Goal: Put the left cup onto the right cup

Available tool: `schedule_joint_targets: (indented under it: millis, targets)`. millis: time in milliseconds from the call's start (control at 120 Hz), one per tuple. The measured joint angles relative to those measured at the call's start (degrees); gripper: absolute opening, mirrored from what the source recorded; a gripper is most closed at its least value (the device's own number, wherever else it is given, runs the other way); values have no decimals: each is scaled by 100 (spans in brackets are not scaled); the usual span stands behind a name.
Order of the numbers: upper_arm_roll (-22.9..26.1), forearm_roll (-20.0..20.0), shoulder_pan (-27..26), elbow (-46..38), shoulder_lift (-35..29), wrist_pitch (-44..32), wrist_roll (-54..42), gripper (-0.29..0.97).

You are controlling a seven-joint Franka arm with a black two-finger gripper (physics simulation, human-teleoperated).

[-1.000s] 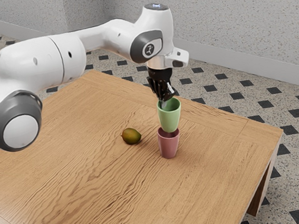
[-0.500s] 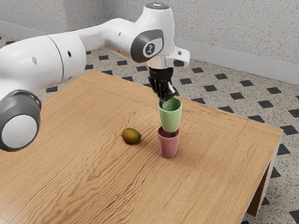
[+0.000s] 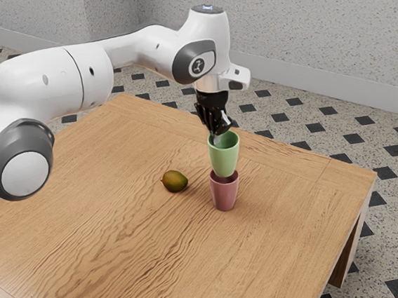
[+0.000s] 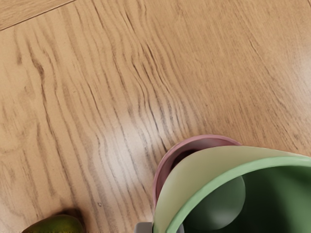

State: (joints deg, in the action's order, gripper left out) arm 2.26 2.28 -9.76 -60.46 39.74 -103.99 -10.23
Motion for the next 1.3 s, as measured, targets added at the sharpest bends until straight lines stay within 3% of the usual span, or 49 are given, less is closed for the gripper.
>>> schedule_joint_targets:
  millis: [1300]
  targets:
    - [3, -38, 9, -109, 125, -114, 17, -11]
